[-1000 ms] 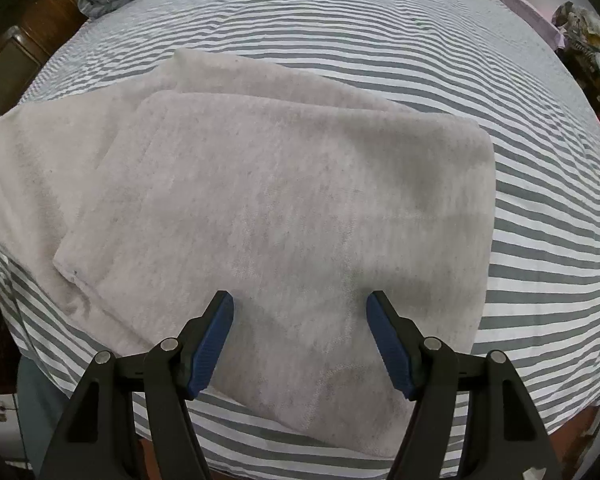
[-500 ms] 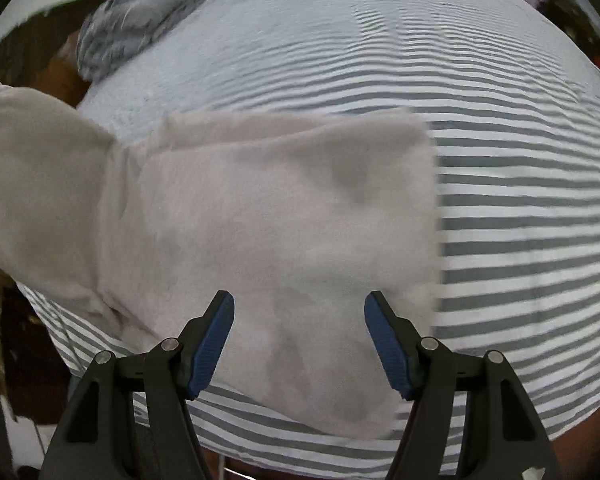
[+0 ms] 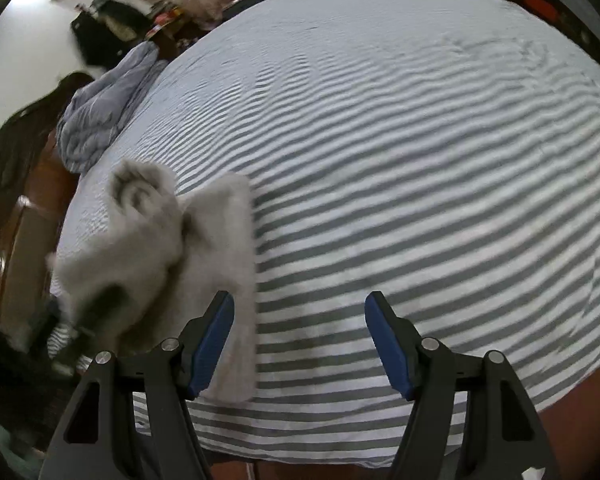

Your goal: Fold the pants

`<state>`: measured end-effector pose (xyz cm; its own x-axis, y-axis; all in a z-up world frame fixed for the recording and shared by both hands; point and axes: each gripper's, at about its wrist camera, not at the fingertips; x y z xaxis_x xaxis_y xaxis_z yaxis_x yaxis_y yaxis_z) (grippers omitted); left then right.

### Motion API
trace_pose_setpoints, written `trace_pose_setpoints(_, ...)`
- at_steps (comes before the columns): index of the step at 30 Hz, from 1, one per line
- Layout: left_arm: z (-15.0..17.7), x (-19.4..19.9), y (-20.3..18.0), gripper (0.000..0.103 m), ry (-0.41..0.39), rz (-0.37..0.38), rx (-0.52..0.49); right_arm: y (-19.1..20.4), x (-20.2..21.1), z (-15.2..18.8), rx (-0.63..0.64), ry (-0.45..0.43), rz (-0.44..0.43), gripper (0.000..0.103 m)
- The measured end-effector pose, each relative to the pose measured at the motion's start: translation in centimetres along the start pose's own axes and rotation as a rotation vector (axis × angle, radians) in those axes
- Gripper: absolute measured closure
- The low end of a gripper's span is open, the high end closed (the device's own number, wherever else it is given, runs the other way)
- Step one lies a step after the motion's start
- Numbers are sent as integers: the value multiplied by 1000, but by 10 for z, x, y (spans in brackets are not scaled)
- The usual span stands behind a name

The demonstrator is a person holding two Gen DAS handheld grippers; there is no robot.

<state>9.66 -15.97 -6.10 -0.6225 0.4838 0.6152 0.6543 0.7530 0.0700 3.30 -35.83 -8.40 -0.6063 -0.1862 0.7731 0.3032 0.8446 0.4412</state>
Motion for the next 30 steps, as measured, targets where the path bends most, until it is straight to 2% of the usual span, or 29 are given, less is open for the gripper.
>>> trace_pose_setpoints(4, 17, -11, -23, 68, 7, -48, -86, -13, -7, 0, -15, 13, -16, 37)
trace_pose_setpoints(7, 17, -7, -25, 60, 15, -33, -102, -14, -13, -6, -18, 17, -33, 37)
trace_pose_setpoints(8, 17, -4, -22, 52, 16, -11, -83, -12, -14, -7, -16, 16, -36, 37)
trace_pose_setpoints(10, 11, 4, -19, 45, 19, 48, -34, -8, -14, -10, -8, 10, -43, 37)
trace_pose_setpoints(14, -11, 31, -3, 43, -27, 165, 76, 7, -7, -18, 24, -2, -65, 37)
trace_pose_setpoints(17, -24, 49, 28, 43, -45, 175, 167, 26, -5, -26, 65, 3, -105, 37)
trace_pose_setpoints(19, -27, 58, 50, 43, -55, 141, 203, 43, -6, -31, 90, 14, -151, 38)
trace_pose_setpoints(21, -26, 63, 80, 43, -49, 65, 225, 62, -12, -33, 108, 39, -208, 38)
trace_pose_setpoints(23, -18, 63, 107, 43, -15, -17, 242, 79, -22, -34, 125, 64, -230, 40)
trace_pose_setpoints(24, -14, 63, 116, 43, 3, -35, 251, 85, -27, -34, 135, 76, -230, 42)
trace_pose_setpoints(27, 10, 59, 148, 43, 63, -111, 304, 102, -45, -27, 152, 124, -233, 59)
trace_pose_setpoints(29, 26, 54, 160, 43, 98, -127, 343, 108, -51, -23, 172, 131, -175, 68)
trace_pose_setpoints(30, 33, 52, 163, 43, 114, -134, 352, 110, -51, -20, 185, 128, -161, 77)
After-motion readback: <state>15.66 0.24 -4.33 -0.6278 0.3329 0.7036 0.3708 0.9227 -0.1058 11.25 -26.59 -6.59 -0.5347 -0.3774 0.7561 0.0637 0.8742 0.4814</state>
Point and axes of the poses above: each gripper's, at about its wrist camera, not at the fingertips, and x roughly against the way its jaws point, y to its left, z to its underside, and after that the axes turned 7 degrees about -y, right-handed
